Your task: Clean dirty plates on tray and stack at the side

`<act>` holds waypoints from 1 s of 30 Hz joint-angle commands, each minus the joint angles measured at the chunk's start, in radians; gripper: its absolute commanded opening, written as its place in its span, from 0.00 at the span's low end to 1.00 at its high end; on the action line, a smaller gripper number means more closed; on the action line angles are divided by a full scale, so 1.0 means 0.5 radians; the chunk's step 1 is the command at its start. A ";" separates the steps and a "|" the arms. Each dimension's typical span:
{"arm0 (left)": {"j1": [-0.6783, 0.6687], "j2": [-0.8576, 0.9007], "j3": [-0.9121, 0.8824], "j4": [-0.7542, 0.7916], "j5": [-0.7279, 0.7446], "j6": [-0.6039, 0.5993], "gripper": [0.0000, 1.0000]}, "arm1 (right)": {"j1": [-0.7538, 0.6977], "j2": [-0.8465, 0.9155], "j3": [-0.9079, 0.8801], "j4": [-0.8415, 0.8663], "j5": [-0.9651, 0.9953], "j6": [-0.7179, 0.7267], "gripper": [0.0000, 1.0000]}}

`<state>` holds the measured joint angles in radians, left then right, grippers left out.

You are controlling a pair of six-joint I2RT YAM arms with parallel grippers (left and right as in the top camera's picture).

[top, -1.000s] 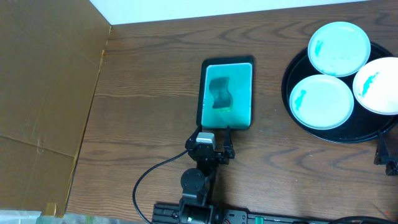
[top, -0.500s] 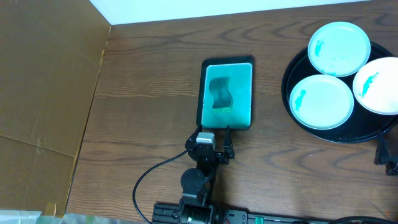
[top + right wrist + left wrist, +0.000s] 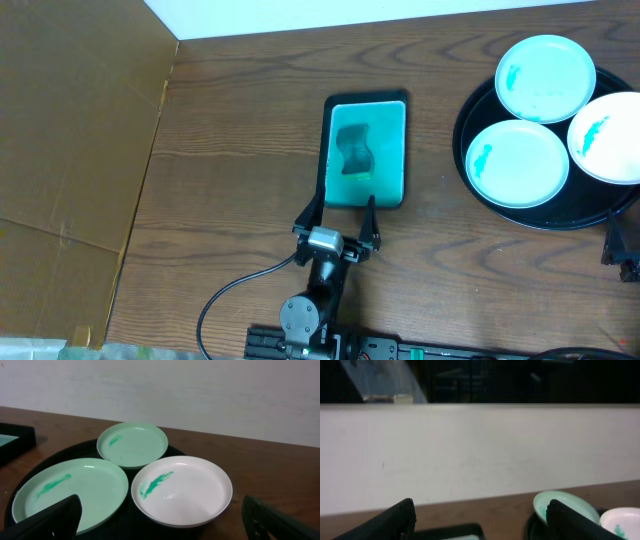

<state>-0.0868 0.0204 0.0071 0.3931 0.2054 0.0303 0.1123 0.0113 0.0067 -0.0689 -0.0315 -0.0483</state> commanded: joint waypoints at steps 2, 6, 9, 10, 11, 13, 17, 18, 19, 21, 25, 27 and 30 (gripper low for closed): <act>0.008 0.081 0.169 0.076 0.008 0.064 0.85 | -0.016 -0.007 -0.002 -0.005 -0.021 -0.018 0.99; 0.009 0.529 0.610 -0.085 -0.085 0.127 0.85 | -0.016 -0.007 -0.002 -0.005 -0.021 -0.018 0.99; 0.008 0.993 1.083 -0.515 -0.082 0.127 0.84 | -0.015 -0.007 -0.002 -0.005 -0.021 -0.018 0.99; 0.008 1.186 1.286 -0.739 -0.076 0.130 0.84 | -0.016 -0.006 -0.002 -0.005 -0.021 -0.018 0.99; 0.008 1.342 1.453 -0.919 -0.026 0.163 0.84 | -0.016 -0.005 -0.002 -0.005 -0.021 -0.018 0.99; 0.008 1.677 1.783 -1.282 0.201 0.215 0.84 | -0.016 -0.005 -0.002 -0.005 -0.021 -0.018 0.99; 0.009 2.173 2.119 -1.532 0.236 0.217 0.85 | -0.016 -0.005 -0.002 -0.005 -0.021 -0.018 0.99; 0.009 2.279 2.178 -1.543 0.201 0.215 0.84 | -0.016 -0.005 -0.002 -0.005 -0.021 -0.018 0.99; 0.009 2.361 2.235 -1.575 0.159 0.212 0.84 | -0.016 -0.005 -0.002 -0.005 -0.021 -0.018 0.99; 0.009 2.551 2.407 -1.727 -0.150 -0.041 0.84 | -0.016 -0.005 -0.002 -0.005 -0.021 -0.018 0.99; 0.008 2.900 2.728 -2.066 -0.390 -0.298 0.84 | -0.016 -0.005 -0.002 -0.005 -0.022 -0.018 0.99; 0.008 3.009 2.767 -2.087 -0.383 -0.297 0.84 | -0.016 -0.005 -0.002 -0.005 -0.021 -0.018 0.99; 0.008 3.123 2.764 -2.093 -0.384 -0.296 0.84 | -0.016 -0.005 -0.002 -0.005 -0.021 -0.018 0.99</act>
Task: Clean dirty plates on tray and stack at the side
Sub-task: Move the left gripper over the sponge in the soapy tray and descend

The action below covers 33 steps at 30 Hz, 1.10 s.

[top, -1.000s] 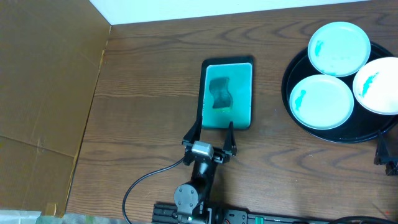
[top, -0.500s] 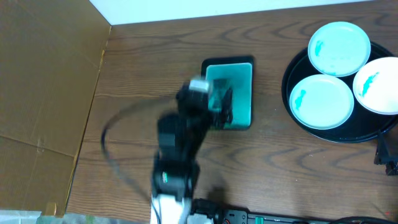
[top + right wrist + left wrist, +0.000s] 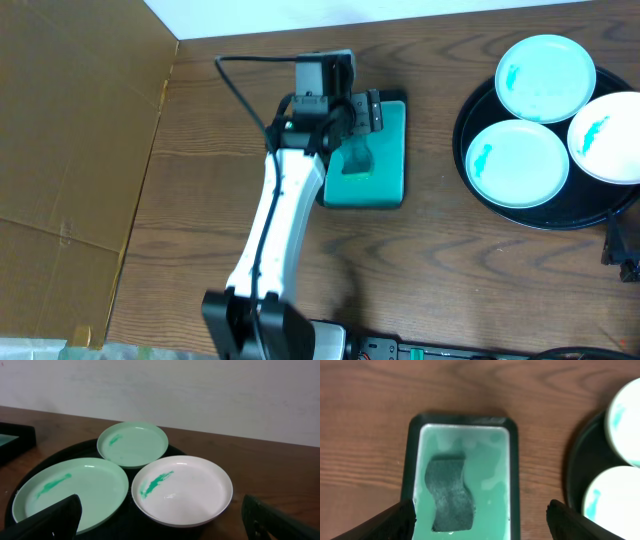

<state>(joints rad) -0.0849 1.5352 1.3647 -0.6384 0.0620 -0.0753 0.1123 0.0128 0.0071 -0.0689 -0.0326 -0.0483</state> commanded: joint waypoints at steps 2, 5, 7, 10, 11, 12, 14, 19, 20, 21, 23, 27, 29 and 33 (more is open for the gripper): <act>0.008 0.152 0.048 -0.077 -0.137 -0.087 0.85 | -0.016 -0.008 -0.003 -0.005 -0.019 -0.018 0.99; 0.028 0.240 0.026 -0.035 -0.233 -0.203 0.98 | -0.016 -0.008 -0.003 -0.005 -0.019 -0.018 0.99; 0.049 0.315 0.021 0.001 -0.238 -0.262 0.98 | -0.016 -0.008 -0.003 -0.005 -0.019 -0.018 0.99; 0.061 0.440 0.021 0.014 -0.230 -0.313 0.98 | -0.016 -0.008 -0.003 -0.005 -0.019 -0.018 0.99; 0.061 0.478 0.021 0.010 -0.230 -0.319 0.98 | -0.016 -0.008 -0.003 -0.005 -0.019 -0.018 0.99; 0.058 0.526 0.021 0.006 -0.231 -0.318 0.98 | -0.016 -0.008 -0.003 -0.005 -0.019 -0.018 0.99; 0.059 0.603 0.021 0.016 -0.231 -0.320 0.98 | -0.016 -0.008 -0.003 -0.005 -0.019 -0.018 0.99; 0.061 0.806 0.021 0.108 -0.231 -0.394 0.98 | -0.016 -0.008 -0.003 -0.005 -0.019 -0.018 0.99; 0.062 0.832 0.021 0.118 -0.232 -0.394 0.98 | -0.016 -0.008 -0.003 -0.005 -0.019 -0.018 0.99; 0.065 0.869 0.021 0.137 -0.232 -0.394 0.98 | -0.016 -0.008 -0.003 -0.005 -0.019 -0.018 0.99; 0.073 0.902 0.021 0.147 -0.242 -0.393 0.98 | -0.016 -0.008 -0.003 -0.005 -0.019 -0.018 0.99; 0.106 0.951 0.021 0.159 -0.276 -0.394 0.98 | -0.016 -0.008 -0.003 -0.005 -0.019 -0.018 0.99; 0.125 0.963 0.021 0.159 -0.277 -0.393 0.98 | -0.016 -0.008 -0.003 -0.005 -0.019 -0.018 0.99; 0.160 0.970 0.021 0.198 -0.280 -0.394 0.98 | -0.016 -0.008 -0.003 -0.005 -0.019 -0.018 0.99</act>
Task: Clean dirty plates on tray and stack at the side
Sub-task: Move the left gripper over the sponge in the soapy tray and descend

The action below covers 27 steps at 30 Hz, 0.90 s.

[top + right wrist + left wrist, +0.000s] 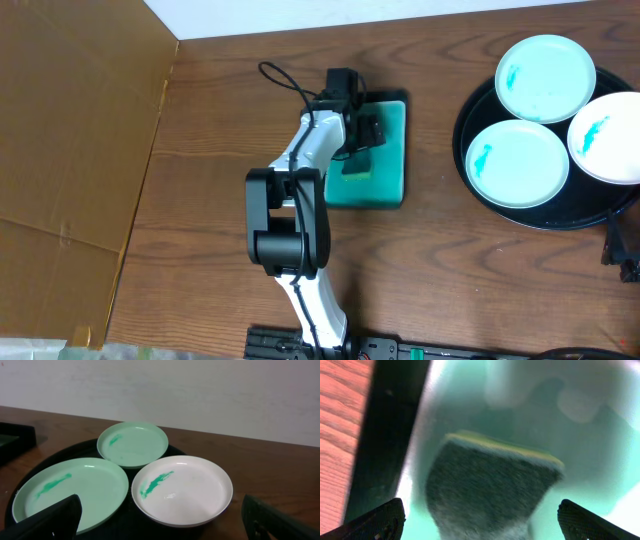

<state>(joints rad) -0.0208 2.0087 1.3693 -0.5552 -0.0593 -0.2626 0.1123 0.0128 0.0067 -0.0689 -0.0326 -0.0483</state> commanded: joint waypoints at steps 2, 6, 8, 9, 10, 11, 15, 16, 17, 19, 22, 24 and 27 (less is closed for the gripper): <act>0.032 0.023 0.012 0.057 -0.034 -0.018 0.98 | -0.016 -0.008 -0.002 -0.005 -0.019 -0.018 0.99; 0.031 0.023 0.010 0.082 0.063 -0.018 0.97 | -0.016 -0.008 -0.002 -0.005 -0.019 -0.018 0.99; 0.031 0.023 -0.006 0.083 0.066 -0.018 0.97 | -0.016 -0.008 -0.002 -0.005 -0.019 -0.018 0.99; 0.031 0.023 -0.019 0.085 0.066 -0.018 0.97 | -0.016 -0.008 -0.002 -0.005 -0.019 -0.018 0.99; 0.031 0.023 -0.033 0.087 0.066 -0.018 0.97 | -0.016 -0.008 -0.002 -0.005 -0.019 -0.018 0.99; 0.031 0.023 -0.045 0.090 0.066 -0.018 0.97 | -0.016 -0.008 -0.002 -0.005 -0.019 -0.018 0.99; 0.031 0.023 -0.065 0.089 0.068 -0.018 0.98 | -0.016 -0.008 -0.002 -0.005 -0.019 -0.018 0.99; 0.031 0.023 -0.065 0.089 0.076 -0.018 0.98 | -0.016 -0.008 -0.002 -0.005 -0.019 -0.018 0.99; 0.031 0.023 -0.065 0.091 0.102 -0.017 0.98 | -0.016 -0.008 -0.002 -0.005 -0.019 -0.018 0.99; 0.031 0.023 -0.065 0.091 0.138 -0.017 0.97 | -0.016 -0.008 -0.002 -0.005 -0.019 -0.018 0.99; 0.031 0.023 -0.065 0.092 0.149 -0.017 0.88 | -0.016 -0.008 -0.002 -0.005 -0.019 -0.018 0.99; 0.031 0.023 -0.065 0.092 0.148 -0.017 0.81 | -0.016 -0.008 -0.002 -0.005 -0.019 -0.018 0.99; 0.032 0.023 -0.065 0.092 0.133 -0.010 0.81 | -0.016 -0.008 -0.002 -0.005 -0.019 -0.018 0.99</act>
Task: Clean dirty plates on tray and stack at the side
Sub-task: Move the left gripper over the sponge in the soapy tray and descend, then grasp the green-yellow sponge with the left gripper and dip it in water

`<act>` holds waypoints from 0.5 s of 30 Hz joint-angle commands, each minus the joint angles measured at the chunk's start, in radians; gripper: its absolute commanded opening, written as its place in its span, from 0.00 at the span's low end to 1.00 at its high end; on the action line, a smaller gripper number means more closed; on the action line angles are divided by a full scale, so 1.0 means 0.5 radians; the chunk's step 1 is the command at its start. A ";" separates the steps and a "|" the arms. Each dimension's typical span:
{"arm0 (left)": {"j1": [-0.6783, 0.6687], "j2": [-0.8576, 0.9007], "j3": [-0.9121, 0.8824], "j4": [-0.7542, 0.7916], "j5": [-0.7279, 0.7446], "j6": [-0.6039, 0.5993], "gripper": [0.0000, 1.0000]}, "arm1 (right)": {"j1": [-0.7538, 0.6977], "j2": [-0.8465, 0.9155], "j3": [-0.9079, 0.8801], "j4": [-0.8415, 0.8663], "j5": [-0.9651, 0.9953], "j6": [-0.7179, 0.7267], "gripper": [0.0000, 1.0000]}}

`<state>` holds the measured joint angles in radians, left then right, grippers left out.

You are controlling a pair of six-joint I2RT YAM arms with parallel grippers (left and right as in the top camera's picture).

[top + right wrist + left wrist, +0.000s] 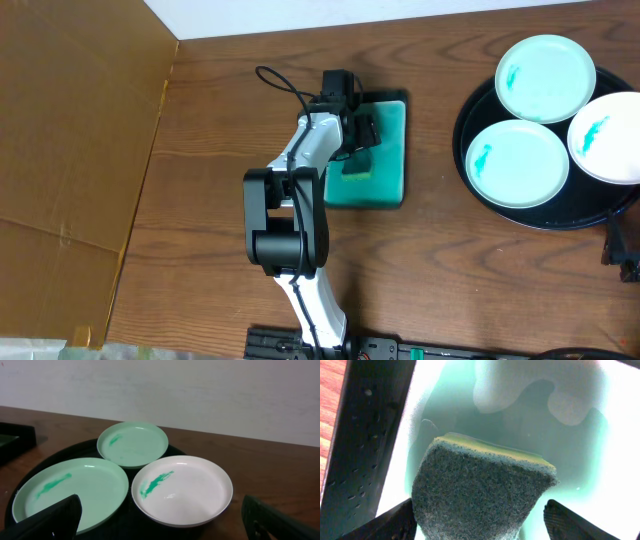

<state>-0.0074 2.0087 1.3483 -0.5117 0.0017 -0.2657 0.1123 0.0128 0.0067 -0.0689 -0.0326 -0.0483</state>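
Note:
A dark scouring sponge [480, 485] with a yellow edge lies in the green soapy water of a black-rimmed basin [365, 435]. My left gripper [479, 519] is down in the basin [390, 180] and open astride the sponge [357, 170]; its left finger touches the sponge and the right finger stands off it. Three smeared plates sit on a round black tray [560, 218]: a small green plate [132, 443], a larger green plate [70, 491] and a white plate [182, 491]. My right gripper [161, 510] is open and empty in front of the plates.
A brown cardboard sheet [70, 150] covers the table's left side. A white wall [350, 15] runs along the back. The left arm's cable [285, 85] loops over the wood left of the basin. The right gripper [622, 250] sits at the table's right edge.
My left gripper's fingers stand a little closer together around the sponge, the left one now against it. The right arm and the plates have not moved.
My left gripper was open at the table's front, facing the wall. Then it hung open above the basin, looking down on the sponge. Then it was low in the basin astride the sponge, and now its fingers are closer in. The right arm stayed still.

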 commanded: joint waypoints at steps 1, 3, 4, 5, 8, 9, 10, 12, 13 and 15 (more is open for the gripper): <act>0.005 0.023 -0.023 0.005 0.004 0.005 0.81 | -0.016 -0.008 -0.002 -0.005 -0.019 -0.018 0.99; 0.005 0.023 -0.023 0.003 -0.042 0.005 0.81 | -0.016 -0.008 -0.002 -0.005 -0.019 -0.018 0.99; 0.005 0.023 -0.023 0.004 -0.043 0.005 0.81 | -0.016 -0.008 -0.002 -0.005 -0.019 -0.018 0.99; 0.005 0.023 -0.023 0.004 -0.043 0.005 0.81 | -0.016 -0.008 -0.002 -0.005 -0.019 -0.018 0.99; 0.005 0.023 -0.024 0.002 -0.042 0.005 0.81 | -0.016 -0.008 -0.002 -0.005 -0.019 -0.018 0.99; 0.005 0.023 -0.029 0.004 -0.042 0.004 0.81 | -0.016 -0.008 -0.002 -0.005 -0.019 -0.018 0.99; 0.005 0.023 -0.034 0.003 -0.042 0.004 0.81 | -0.016 -0.008 -0.002 -0.005 -0.019 -0.018 0.99; 0.005 0.023 -0.047 0.004 -0.041 0.005 0.81 | -0.016 -0.008 -0.002 -0.005 -0.019 -0.018 0.99; 0.005 0.023 -0.056 0.005 -0.042 0.004 0.81 | -0.016 -0.008 -0.002 -0.005 -0.019 -0.018 0.99; 0.005 0.023 -0.071 0.008 -0.042 0.005 0.81 | -0.016 -0.008 -0.002 -0.005 -0.019 -0.018 0.99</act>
<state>-0.0074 2.0087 1.3380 -0.5106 -0.0063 -0.2657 0.1123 0.0128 0.0071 -0.0689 -0.0326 -0.0483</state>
